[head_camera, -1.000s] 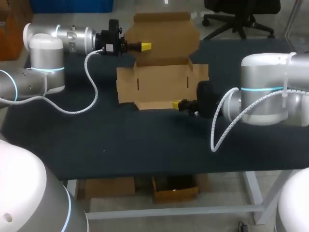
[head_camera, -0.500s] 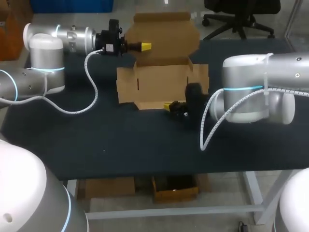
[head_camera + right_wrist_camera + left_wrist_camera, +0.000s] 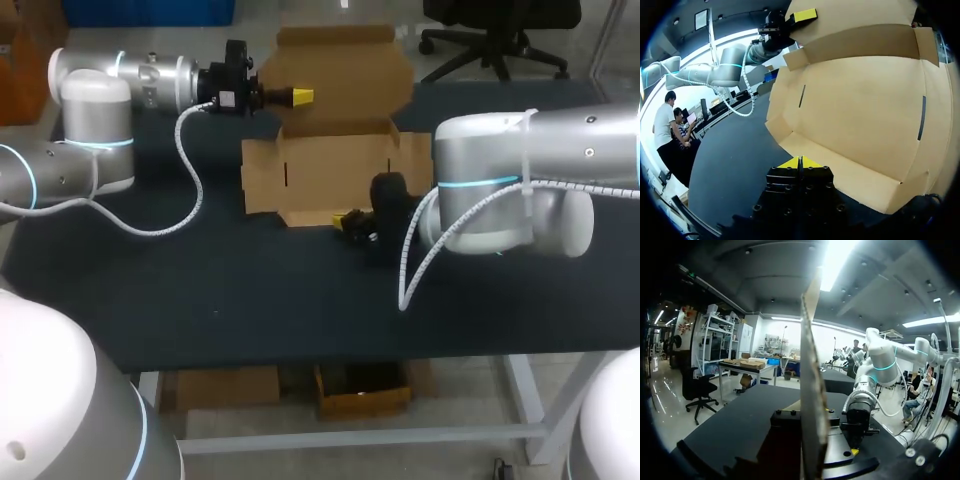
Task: Assemble the packaging by folding the flat box into shape, placing the metal phone stand inside, and closing the box properly
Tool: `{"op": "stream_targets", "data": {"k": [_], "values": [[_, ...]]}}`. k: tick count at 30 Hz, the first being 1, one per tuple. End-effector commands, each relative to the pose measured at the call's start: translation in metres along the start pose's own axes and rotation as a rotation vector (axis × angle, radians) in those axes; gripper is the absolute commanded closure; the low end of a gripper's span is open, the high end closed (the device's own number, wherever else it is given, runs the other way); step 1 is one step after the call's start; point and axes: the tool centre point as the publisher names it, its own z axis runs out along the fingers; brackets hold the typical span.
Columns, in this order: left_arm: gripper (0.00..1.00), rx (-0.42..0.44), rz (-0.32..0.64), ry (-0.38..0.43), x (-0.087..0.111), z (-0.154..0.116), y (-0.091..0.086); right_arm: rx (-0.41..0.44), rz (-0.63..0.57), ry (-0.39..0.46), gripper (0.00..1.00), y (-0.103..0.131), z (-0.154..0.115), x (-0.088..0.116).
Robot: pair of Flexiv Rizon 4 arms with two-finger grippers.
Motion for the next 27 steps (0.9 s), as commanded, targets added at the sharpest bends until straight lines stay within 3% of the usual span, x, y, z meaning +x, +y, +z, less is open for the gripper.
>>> {"op": "stream_targets", "data": {"k": [1, 27], "values": [[1.0, 0.003, 0.001, 0.008, -0.002, 0.0, 0.002, 0.002, -0.004, -0.029, 1.0, -0.001, 0.011, 0.003], [1.0, 0.003, 0.001, 0.008, -0.002, 0.0, 0.002, 0.001, 0.027, -0.066, 1.0, -0.008, 0.023, -0.014]]}}
